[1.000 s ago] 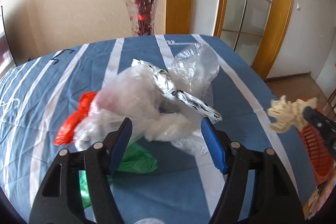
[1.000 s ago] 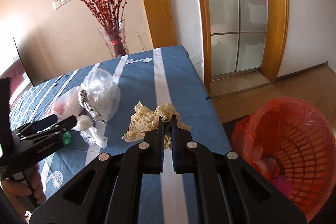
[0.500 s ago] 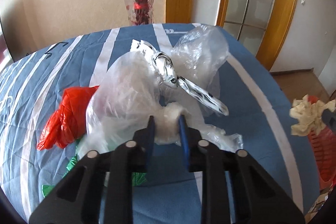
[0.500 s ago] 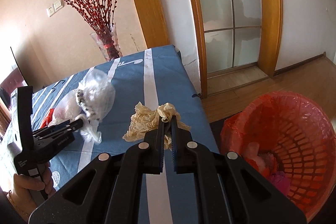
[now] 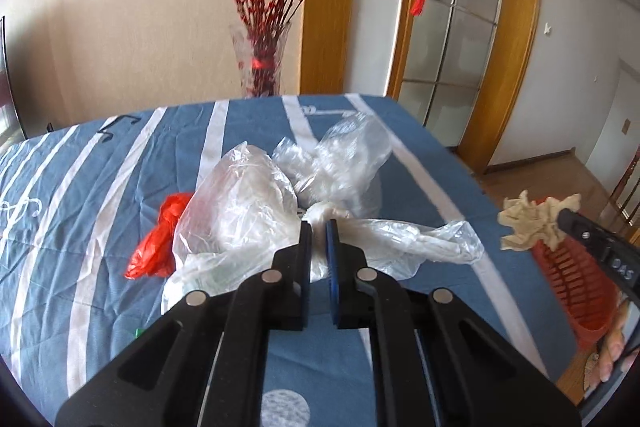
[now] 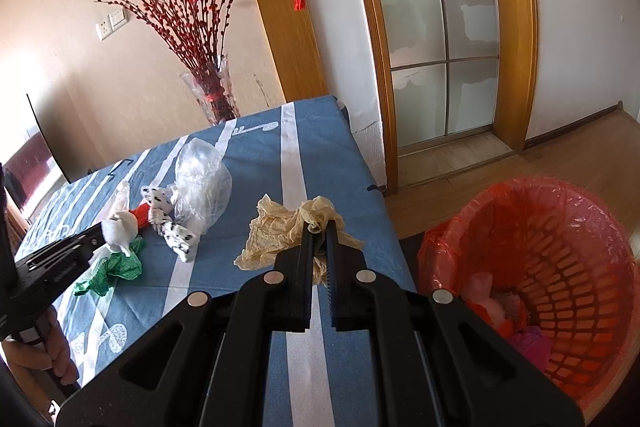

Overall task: Collect trash
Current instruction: 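Carry the beige and white bags with both tools over the basket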

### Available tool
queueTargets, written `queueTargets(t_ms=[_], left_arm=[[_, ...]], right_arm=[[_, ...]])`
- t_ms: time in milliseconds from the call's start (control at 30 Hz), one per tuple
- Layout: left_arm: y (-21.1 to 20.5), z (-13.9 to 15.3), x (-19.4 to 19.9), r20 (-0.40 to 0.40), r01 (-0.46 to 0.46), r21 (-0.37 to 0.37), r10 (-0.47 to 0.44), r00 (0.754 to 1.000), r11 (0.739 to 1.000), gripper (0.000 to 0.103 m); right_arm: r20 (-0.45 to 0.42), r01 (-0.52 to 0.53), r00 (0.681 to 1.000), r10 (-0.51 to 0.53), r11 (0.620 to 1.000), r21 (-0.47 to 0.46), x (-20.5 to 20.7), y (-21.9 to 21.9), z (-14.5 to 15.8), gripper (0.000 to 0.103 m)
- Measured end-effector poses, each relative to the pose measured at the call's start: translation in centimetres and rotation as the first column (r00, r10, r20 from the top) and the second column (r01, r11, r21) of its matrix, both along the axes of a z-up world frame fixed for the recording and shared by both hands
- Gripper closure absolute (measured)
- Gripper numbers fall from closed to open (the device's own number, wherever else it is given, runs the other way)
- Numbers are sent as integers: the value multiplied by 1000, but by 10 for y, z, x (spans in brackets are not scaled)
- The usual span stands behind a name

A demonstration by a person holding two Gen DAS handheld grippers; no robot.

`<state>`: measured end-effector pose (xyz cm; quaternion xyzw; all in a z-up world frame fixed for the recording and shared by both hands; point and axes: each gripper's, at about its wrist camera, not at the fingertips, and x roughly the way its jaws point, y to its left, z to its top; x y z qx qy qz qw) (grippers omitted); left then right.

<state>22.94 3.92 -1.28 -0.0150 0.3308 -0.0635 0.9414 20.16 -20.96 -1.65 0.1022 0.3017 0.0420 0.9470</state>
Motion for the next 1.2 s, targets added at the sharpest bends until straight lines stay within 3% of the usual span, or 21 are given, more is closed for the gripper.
queueTargets(t_ms=[300,533,1200], left_arm=[[-34,32,-22,59,86,-16,-85,995,996,95],[-84,39,-31,71,181,-18,-179,981,983,95],[-222,31,-60,47,424,-58,-422,905,904,95]], right_arm=[[42,29,999,-29,1000,-1,-17,-20,18,97],[62,98,993,-98,995,1,-33,-55,26,97],[71,322,944,-322,947,14,-86,-161,25,96]])
